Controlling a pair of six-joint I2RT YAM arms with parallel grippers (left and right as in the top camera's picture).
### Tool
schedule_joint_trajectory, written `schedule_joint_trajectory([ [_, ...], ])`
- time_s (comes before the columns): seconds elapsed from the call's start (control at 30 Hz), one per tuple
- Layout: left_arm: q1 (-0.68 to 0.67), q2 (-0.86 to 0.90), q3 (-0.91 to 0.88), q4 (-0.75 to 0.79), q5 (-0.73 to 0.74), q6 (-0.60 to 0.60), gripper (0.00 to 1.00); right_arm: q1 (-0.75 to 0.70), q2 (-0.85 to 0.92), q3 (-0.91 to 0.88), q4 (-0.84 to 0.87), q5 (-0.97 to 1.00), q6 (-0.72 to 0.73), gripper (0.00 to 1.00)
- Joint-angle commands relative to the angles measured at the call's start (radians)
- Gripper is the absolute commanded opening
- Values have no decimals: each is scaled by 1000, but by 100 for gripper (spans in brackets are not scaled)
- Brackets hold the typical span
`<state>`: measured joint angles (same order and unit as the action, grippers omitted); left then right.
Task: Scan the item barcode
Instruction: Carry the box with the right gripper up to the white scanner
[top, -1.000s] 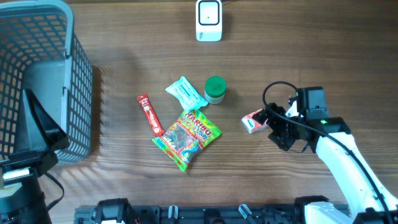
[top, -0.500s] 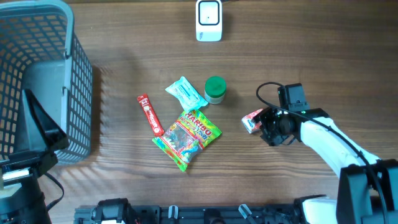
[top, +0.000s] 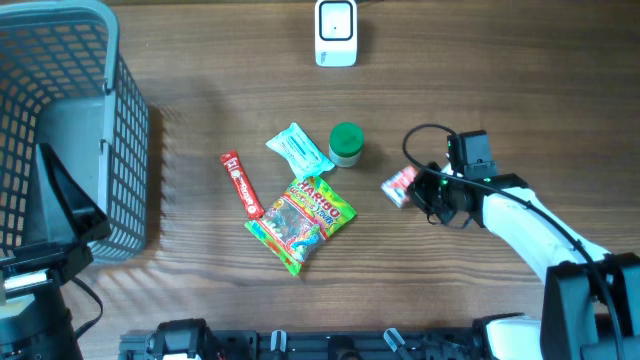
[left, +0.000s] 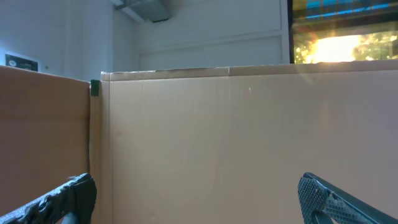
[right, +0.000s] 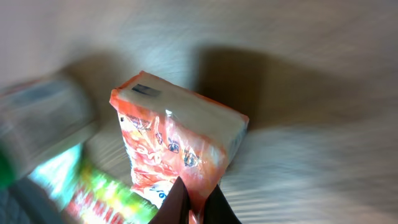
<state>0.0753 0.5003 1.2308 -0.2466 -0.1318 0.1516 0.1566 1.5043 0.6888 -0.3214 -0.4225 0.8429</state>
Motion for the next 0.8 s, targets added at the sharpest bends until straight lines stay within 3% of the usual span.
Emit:
schedule_joint_trajectory([
  [0.0,7,3,-6,4,12,-10,100,1,-81,5,44,-366,-500,4],
  [0.07,7,3,-6,8,12,-10,100,-7,-110,5,43,-606,-638,4],
  [0.2,7,3,-6,18,12,-10,100,-66,-148,5,42,-1040,-713,4],
  [0.23,7,3,-6,20,12,-10,100,-80,-153,5,42,-1164,-804,4],
  [0.33,7,3,-6,22,12,-10,100,-81,-153,5,38,-1200,-1017,4],
  [0.43,7,3,-6,26,12,-10,100,-81,-154,5,98,-1200,-1074,4],
  [0.5,7,3,-6,26,12,-10,100,-71,-154,5,171,-1200,-999,4],
  [0.63,8,3,-6,28,43,-11,100,8,-156,5,479,-1200,-658,5],
  [0.7,8,0,-6,27,87,-11,100,57,-156,5,734,-1199,-422,4],
  [0.77,8,-21,-6,26,98,-11,100,116,-156,5,1140,-1194,-67,4],
])
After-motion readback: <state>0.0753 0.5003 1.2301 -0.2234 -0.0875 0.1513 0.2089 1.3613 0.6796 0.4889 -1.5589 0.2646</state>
